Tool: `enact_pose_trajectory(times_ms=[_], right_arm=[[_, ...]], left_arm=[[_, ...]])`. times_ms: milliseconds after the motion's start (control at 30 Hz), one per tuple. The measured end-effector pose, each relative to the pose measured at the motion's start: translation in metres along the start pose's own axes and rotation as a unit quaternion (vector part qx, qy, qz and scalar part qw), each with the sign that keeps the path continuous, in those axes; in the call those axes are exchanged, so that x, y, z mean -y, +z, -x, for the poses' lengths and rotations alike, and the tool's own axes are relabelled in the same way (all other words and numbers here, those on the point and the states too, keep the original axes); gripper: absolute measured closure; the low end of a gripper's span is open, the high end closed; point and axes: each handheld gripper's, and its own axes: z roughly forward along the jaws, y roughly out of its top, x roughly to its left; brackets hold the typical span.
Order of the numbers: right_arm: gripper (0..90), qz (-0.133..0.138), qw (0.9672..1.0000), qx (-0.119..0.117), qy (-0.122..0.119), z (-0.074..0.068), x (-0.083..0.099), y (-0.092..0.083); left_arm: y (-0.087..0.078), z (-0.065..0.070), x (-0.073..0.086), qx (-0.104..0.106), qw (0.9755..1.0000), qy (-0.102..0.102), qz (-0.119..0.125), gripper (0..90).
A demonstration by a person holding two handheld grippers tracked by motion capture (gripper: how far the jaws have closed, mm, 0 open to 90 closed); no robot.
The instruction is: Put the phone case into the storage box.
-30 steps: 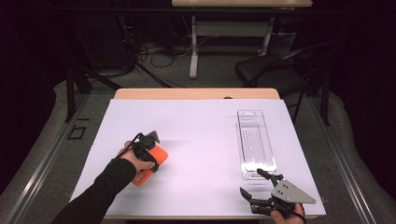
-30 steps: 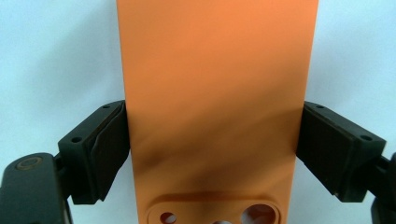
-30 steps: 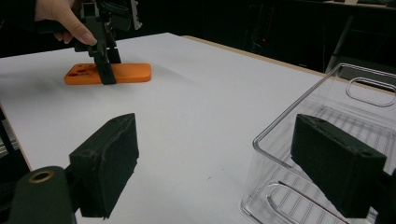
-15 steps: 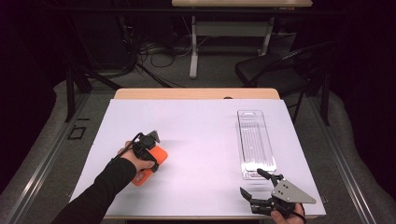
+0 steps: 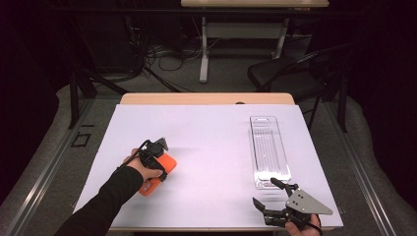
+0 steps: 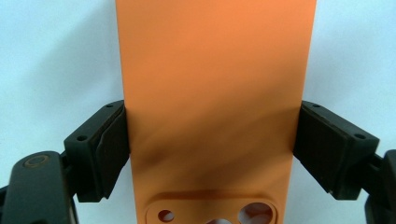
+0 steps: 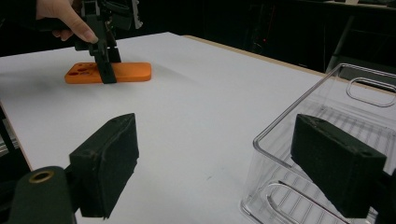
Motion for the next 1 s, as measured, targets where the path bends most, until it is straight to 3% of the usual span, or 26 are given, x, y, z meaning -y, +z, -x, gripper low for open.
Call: enact_pose_trajectory(times_ms=[367,533,733,1000], right_arm=[[14.6,0.0,1.0,0.001,0.0,0.0,0.0,0.0],[14.6,0.001,1.0,0.001,0.0,0.0,0.0,0.001],[14.5,0.002,1.0,0.001,-0.001,0.0,0.0,0.001],[14.5,0.0,1.0,0.001,-0.001,0.0,0.0,0.001]], left_arm=[[-0.002,0.0,0.0,-0.004,1.0,0.003,0.002,16.4],[-0.008,-0.002,0.001,0.004,1.0,0.003,0.003,16.4],[-0.024,-0.003,0.003,0.008,0.9998,0.015,0.011,16.4],[-0.06,-0.002,0.002,0.011,0.9986,0.03,0.042,16.4]])
